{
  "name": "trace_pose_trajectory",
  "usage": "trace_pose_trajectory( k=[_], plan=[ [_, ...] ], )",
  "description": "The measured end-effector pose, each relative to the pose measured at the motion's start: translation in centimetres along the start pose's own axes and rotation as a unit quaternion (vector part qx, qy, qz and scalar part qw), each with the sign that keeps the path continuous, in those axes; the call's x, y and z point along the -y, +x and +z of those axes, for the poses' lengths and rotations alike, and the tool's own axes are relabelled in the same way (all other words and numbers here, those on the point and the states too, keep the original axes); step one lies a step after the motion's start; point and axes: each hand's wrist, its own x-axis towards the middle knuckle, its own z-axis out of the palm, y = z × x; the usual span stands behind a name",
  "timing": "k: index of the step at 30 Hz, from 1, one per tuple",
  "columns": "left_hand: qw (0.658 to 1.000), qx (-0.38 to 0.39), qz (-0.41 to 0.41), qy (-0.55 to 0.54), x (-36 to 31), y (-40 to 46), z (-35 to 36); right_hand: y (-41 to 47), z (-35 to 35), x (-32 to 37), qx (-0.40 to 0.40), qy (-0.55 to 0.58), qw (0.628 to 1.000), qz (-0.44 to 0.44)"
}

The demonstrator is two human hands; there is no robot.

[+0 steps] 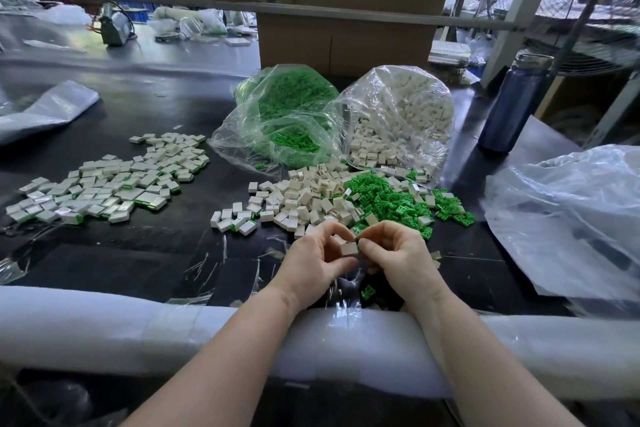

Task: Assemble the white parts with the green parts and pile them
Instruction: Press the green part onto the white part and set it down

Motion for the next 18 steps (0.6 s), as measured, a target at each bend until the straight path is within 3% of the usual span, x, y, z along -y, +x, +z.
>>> trace_pose_trajectory(
  k=[8,18],
  plan=[
    [0.998,-0.050,0.009,0.042,0.18,0.16,-0.02,-0.10,-0.33,0.09,0.026,0.044,0.999,0.012],
    [0.998,-0.035,0.004,0.052,0.51,0.18,-0.11,-0.16,0.07,0.20,0.033,-0.011,0.999,0.032]
  ],
)
